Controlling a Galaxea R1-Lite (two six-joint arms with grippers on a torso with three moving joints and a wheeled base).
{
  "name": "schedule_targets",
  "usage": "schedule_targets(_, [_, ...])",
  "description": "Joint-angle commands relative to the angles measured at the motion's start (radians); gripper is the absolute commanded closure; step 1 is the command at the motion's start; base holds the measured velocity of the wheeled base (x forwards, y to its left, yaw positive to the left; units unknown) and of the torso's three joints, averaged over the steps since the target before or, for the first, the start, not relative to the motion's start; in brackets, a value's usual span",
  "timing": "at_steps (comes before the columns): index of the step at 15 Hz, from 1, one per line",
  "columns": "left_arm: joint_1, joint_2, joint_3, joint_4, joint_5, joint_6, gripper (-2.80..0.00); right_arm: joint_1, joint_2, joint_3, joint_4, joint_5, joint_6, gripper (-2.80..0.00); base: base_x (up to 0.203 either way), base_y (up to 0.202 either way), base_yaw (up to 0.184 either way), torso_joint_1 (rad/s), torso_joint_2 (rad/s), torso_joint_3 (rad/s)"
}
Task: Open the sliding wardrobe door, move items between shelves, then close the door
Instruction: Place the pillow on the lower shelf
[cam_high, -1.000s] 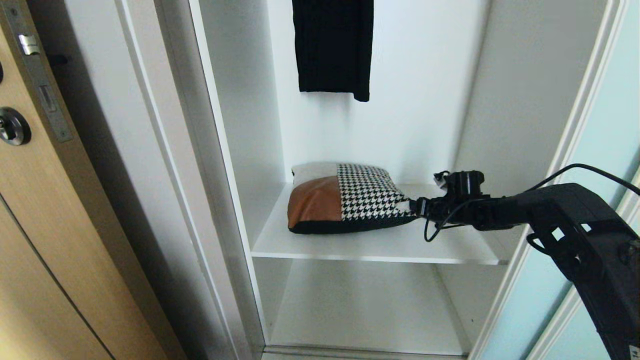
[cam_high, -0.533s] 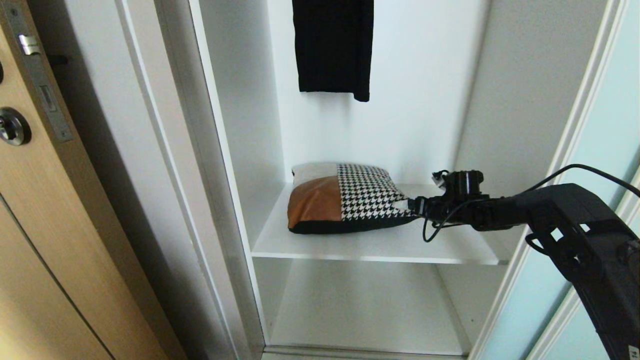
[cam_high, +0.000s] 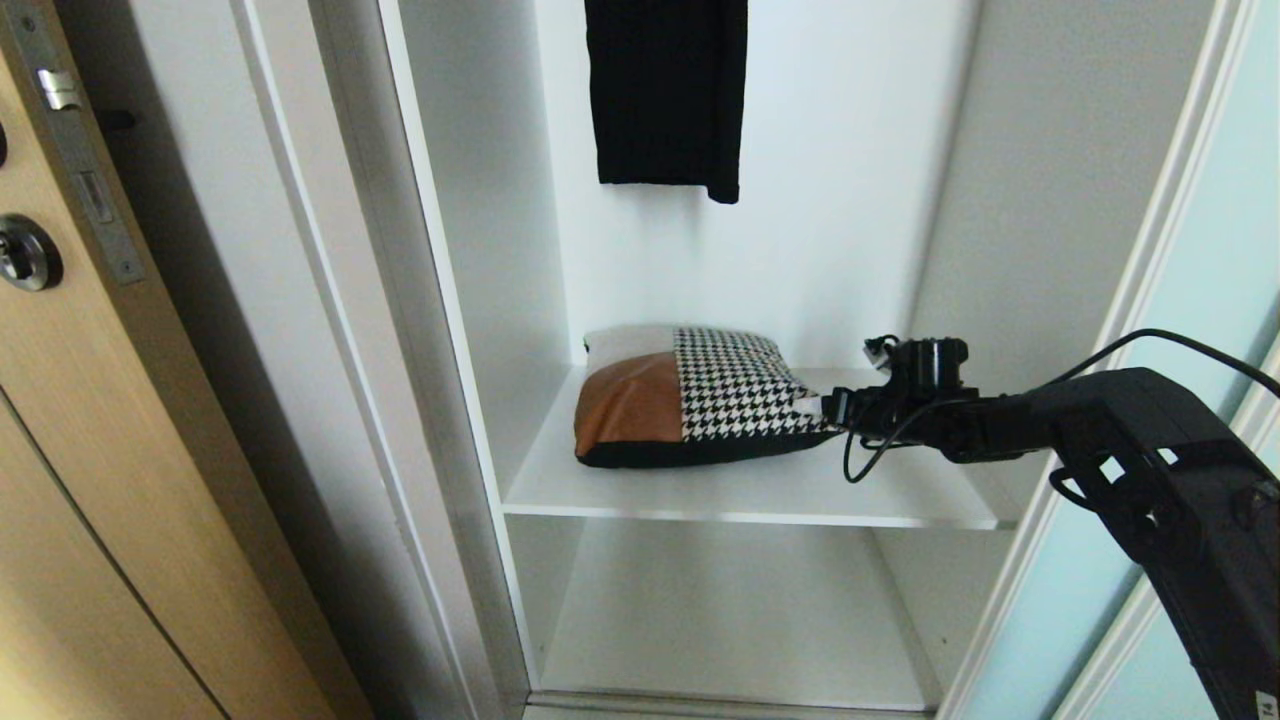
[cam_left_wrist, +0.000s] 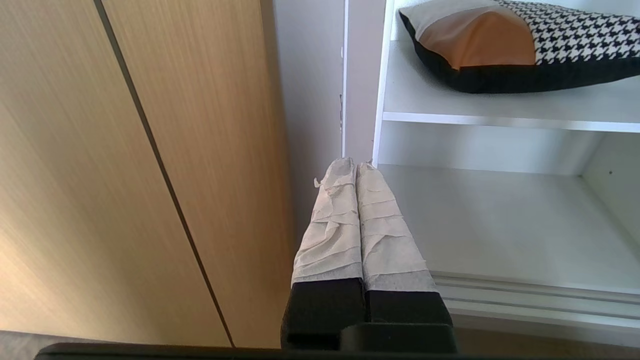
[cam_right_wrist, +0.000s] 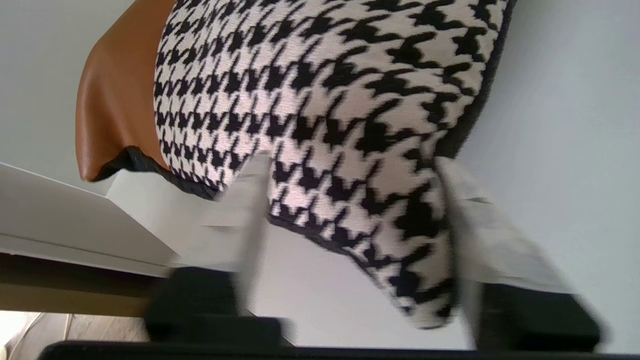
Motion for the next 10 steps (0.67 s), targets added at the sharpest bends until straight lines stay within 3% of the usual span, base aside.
schedule_targets(1, [0.000, 0.002, 0.002, 0.000, 0.000, 0.000, 0.00, 0.000, 0.001, 0.000, -0.001, 0.014, 0.002, 0.00, 0.000, 0.000, 0.000, 0.000, 0.00, 0.000])
schedule_targets(10, [0.000, 0.002, 0.002, 0.000, 0.000, 0.000, 0.00, 0.000, 0.014, 0.000, 0.001, 0.017, 0.006, 0.00, 0.000, 0.000, 0.000, 0.000, 0.00, 0.000])
